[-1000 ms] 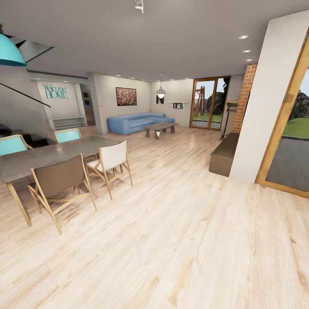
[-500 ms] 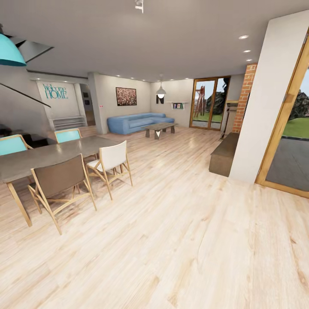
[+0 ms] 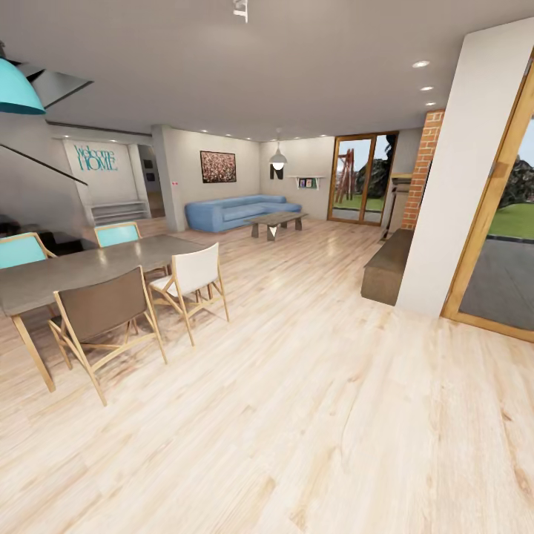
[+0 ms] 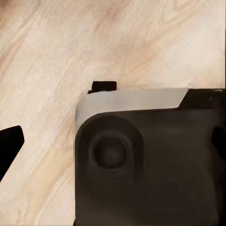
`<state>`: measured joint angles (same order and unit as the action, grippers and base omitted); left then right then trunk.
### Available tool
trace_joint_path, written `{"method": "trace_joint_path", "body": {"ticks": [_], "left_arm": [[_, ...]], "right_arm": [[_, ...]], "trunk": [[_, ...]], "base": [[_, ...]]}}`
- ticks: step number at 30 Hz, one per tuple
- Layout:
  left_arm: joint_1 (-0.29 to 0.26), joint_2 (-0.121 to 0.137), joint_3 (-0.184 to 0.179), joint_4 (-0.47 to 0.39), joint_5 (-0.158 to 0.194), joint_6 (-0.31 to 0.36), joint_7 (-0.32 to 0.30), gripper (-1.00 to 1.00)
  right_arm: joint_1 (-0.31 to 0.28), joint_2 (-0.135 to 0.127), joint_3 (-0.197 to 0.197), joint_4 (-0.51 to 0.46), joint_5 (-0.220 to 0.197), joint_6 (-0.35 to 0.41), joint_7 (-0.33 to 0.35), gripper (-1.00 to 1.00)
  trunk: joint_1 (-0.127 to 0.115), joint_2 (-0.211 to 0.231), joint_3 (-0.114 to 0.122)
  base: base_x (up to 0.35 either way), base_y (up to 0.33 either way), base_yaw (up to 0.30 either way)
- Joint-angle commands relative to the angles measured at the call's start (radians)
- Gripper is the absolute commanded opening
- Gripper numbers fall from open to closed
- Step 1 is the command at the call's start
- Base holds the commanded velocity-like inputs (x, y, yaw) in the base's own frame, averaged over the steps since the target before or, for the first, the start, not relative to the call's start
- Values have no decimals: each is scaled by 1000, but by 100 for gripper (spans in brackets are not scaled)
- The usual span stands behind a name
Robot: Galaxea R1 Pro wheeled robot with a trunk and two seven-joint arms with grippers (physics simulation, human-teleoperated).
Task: In the kitchen, take the Vidalia onion out of the sink, dice it on the chopping board with the paring knife, put the diced onion into the bowl on the countertop, then place both the paring knife and the chopping board into the sink.
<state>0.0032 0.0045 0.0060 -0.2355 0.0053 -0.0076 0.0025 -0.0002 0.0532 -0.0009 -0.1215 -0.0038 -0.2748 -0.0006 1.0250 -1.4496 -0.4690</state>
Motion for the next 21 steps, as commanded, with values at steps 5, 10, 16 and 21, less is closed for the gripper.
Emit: {"method": "trace_joint_path", "body": {"ticks": [5,10,16,21], "left_arm": [[3,-2,2,-230,1,-1,1,100],[3,1,2,-433,1,-2,2,100],[3,10,4,-435,2,-29,1,100],[3,10,3,-423,3,-76,1,100]], "right_arm": [[-1,-8,-1,-238,4,-36,-6,100],[-3,-30,-1,-504,8,-32,-85,100],[-4,-33,5,-558,8,-46,-125,100],[-4,-33,7,-515,6,-89,-128,100]], "trunk": [[0,0,-1],[0,0,-1],[0,0,-1],[0,0,-1]], "base": [[0,0,0],[0,0,0],[0,0,0],[0,0,0]]}}
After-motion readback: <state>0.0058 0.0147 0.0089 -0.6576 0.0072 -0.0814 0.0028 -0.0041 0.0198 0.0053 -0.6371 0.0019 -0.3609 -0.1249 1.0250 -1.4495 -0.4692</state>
